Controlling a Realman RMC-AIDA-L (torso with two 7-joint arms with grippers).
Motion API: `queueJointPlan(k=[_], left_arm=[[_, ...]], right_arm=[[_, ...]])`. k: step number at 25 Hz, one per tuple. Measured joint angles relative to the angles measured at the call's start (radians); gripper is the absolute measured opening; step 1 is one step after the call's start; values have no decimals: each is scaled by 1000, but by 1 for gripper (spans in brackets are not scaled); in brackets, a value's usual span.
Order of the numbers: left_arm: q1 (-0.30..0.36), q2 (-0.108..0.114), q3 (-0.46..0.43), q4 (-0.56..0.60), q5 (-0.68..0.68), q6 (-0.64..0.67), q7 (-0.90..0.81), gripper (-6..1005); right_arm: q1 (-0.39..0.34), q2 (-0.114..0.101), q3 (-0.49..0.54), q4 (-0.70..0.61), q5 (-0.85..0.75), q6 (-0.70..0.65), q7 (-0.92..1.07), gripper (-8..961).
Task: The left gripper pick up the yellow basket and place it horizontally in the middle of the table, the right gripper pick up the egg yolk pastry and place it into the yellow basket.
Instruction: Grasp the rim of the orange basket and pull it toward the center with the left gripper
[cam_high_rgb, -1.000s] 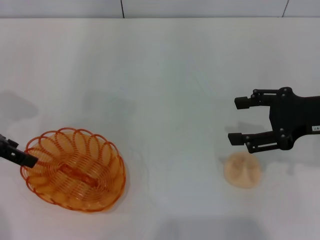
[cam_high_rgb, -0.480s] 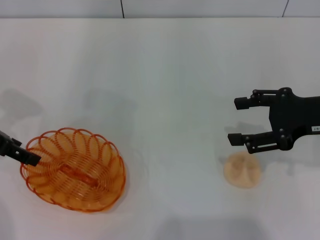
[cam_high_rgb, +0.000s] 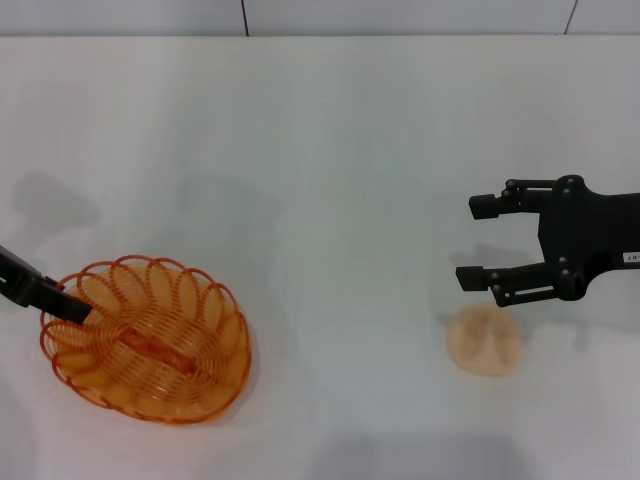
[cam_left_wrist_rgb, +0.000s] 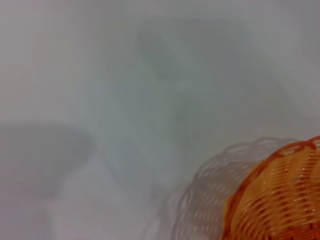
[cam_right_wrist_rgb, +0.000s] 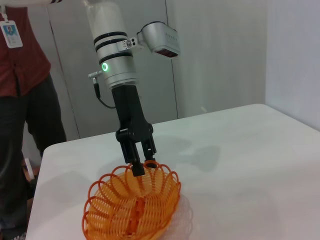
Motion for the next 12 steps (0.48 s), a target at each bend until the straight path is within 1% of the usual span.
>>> queueJointPlan(k=[7,12], left_arm=[[-11,-8,6,-22,25,-23,3,583],[-11,-9,9,-22,25,-31,3,557]], right_arm=[[0,0,0,2,0,0,0,828],[0,0,0,2,0,-1,0,828]])
